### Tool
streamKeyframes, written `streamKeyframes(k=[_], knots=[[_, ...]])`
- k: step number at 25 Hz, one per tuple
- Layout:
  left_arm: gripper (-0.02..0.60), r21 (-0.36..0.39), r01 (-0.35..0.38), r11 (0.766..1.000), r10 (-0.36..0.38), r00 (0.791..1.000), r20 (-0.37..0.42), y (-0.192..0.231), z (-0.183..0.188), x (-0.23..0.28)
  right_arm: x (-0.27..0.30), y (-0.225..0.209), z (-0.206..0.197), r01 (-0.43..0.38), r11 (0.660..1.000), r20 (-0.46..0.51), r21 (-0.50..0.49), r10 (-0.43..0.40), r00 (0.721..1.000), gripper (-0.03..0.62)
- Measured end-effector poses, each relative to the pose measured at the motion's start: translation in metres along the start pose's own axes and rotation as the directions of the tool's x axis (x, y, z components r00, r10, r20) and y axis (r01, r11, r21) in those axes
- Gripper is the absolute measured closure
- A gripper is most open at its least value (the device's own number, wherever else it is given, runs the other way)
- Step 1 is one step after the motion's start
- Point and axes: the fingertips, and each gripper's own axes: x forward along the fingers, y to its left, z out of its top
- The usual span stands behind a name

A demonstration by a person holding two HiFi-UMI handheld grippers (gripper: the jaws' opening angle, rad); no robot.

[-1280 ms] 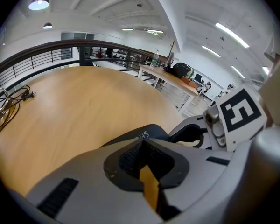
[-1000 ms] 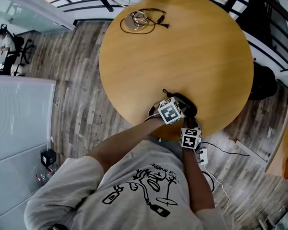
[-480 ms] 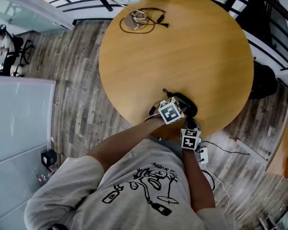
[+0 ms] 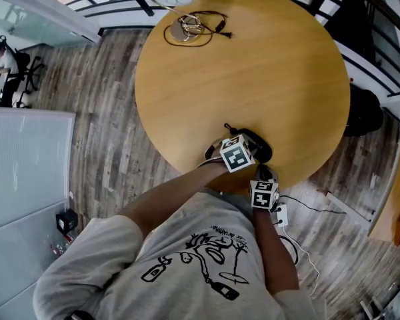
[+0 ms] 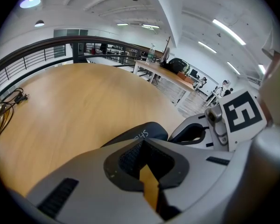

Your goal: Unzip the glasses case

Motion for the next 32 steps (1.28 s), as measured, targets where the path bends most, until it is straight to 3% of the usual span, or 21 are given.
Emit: streamKeyframes(k=[32], knots=[[0.575, -0.006, 0.004, 1.0, -0.004, 1.0, -0.002, 0.0, -0.001, 0.001, -0.005, -0.017, -0.003, 0.07, 0.994, -0.045, -0.079, -0.073, 0.996, 0.574]])
